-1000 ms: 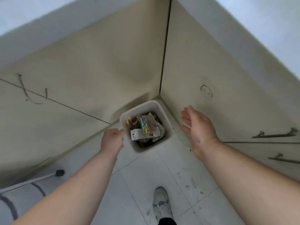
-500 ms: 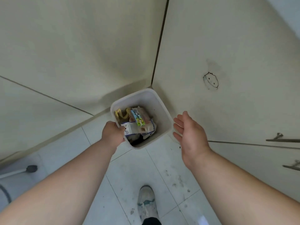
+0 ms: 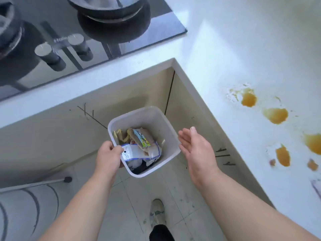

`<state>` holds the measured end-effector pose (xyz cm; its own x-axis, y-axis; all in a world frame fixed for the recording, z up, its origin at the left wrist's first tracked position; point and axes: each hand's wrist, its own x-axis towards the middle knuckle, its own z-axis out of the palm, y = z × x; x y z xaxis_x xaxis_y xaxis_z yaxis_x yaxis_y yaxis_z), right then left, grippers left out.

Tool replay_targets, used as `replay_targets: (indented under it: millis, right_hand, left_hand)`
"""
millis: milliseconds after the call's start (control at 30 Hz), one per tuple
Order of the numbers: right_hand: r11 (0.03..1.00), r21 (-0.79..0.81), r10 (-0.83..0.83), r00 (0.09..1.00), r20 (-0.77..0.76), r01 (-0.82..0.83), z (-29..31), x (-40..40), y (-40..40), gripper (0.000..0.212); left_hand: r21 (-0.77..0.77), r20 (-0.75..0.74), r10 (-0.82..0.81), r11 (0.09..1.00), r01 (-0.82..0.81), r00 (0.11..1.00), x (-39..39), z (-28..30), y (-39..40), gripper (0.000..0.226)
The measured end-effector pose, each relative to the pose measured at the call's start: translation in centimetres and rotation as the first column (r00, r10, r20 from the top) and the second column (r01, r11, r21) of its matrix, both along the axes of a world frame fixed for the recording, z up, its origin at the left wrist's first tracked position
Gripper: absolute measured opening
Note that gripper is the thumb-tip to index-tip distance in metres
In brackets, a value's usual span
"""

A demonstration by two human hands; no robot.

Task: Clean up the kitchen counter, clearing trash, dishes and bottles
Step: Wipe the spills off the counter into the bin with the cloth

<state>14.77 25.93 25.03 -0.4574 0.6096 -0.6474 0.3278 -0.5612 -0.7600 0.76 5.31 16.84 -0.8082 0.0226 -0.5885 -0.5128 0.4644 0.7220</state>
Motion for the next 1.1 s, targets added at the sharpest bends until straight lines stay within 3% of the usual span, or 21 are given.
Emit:
replay_targets:
  millis: [167,300,667,833,933,1100]
  right_hand:
    - [0.998,0.021,-0.063,0.996,-0.070,0.065,9.7,4.7,0.2,0.041]
    - [0.989,0.036,-0.136,0.985,-0.107,0.140,14.9,8.9,1.7,0.044]
    - [0.963,0.081,-0.238,0.950,-0.203,0.258,17.0,23.3,8.8,0.040]
    - [0.955,0.149,-0.231,0.959,-0.161,0.255,16.0,30.8,12.4,0.038]
    - [0.930,0.336,-0.135,0.989,-0.063,0.149,14.7,34.8,13.6,0.028]
    - [0.774,0.580,0.120,0.958,0.260,-0.255,13.0,40.0,14.1,0.025]
  left_hand:
    - [0.092,-0.078,-0.001,0.996,0.009,0.997,2.6,11.3,0.1,0.024]
    - [0.121,-0.108,-0.024,0.992,0.037,0.994,4.5,17.3,1.4,0.024]
    - [0.069,-0.184,0.019,0.998,-0.006,0.983,13.6,22.8,3.4,0.031]
    - [0.056,-0.193,0.048,0.998,-0.038,0.980,19.0,22.8,4.2,0.029]
    - [0.059,-0.171,0.116,0.992,-0.107,0.979,21.7,22.5,4.6,0.024]
    - [0.072,-0.141,0.158,0.986,-0.149,0.977,26.1,21.9,5.3,0.029]
